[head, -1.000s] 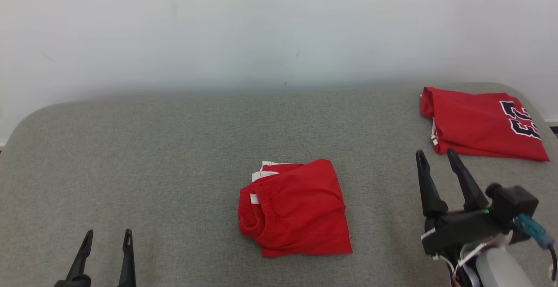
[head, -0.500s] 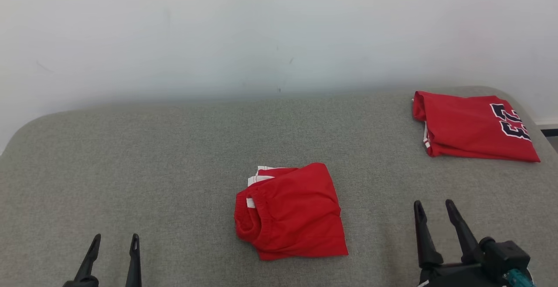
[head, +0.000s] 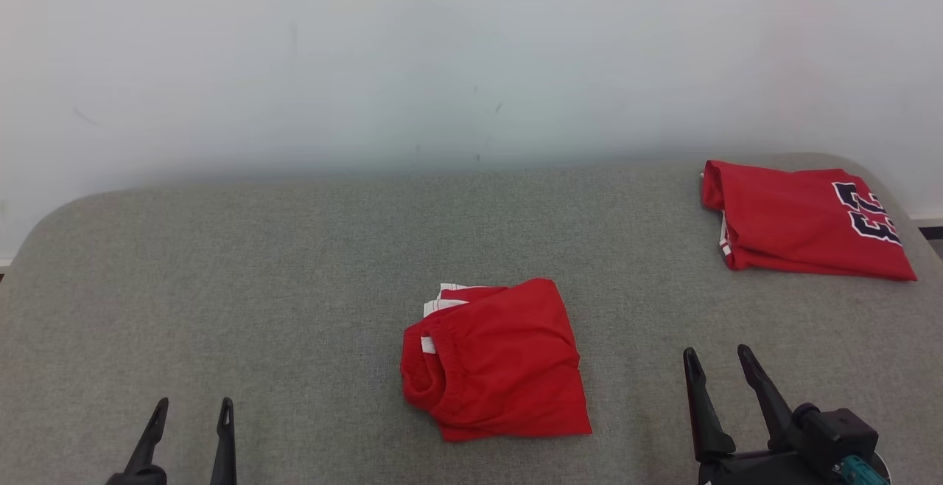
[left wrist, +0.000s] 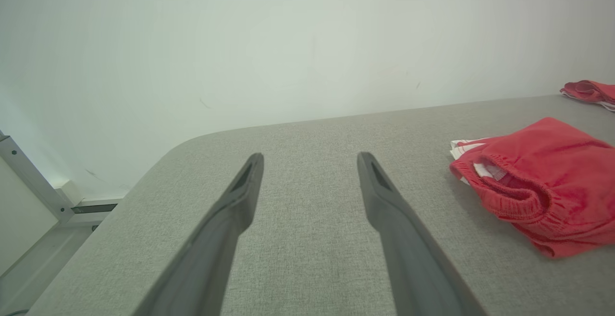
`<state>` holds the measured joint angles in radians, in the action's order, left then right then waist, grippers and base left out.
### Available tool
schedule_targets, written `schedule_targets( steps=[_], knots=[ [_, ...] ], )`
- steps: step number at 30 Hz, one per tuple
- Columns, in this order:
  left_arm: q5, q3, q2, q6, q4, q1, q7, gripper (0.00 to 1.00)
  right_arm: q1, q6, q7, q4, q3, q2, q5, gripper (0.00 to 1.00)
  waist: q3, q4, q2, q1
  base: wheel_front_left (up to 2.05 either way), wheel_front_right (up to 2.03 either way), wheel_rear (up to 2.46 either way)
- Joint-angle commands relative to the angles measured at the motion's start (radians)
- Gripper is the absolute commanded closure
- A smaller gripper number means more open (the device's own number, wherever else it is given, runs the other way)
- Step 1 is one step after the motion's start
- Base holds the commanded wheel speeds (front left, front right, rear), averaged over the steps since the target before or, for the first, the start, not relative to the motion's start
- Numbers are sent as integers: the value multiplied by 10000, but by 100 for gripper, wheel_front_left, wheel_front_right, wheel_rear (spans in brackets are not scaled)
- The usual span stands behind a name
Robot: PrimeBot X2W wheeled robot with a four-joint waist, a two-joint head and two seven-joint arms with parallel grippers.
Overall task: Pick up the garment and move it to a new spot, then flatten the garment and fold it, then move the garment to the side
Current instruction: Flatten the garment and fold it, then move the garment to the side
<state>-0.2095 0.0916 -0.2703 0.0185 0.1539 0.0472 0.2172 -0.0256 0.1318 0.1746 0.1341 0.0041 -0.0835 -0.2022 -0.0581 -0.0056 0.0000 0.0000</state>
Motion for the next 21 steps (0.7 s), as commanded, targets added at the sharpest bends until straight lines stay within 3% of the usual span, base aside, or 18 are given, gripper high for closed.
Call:
schedule_targets(
  steps=[1, 21],
  knots=[
    [96, -19, -59, 74, -47, 135, -40, 0, -92, -24, -51, -82, -10, 44, 66, 0, -6, 7, 0, 0, 0, 0, 0],
    [-665, -590, -105, 392, -623, 470, -27, 0, -167, -24, -393, -444, -181, 154, 89, 0, -70, 13, 0, 0, 0, 0, 0]
  ],
)
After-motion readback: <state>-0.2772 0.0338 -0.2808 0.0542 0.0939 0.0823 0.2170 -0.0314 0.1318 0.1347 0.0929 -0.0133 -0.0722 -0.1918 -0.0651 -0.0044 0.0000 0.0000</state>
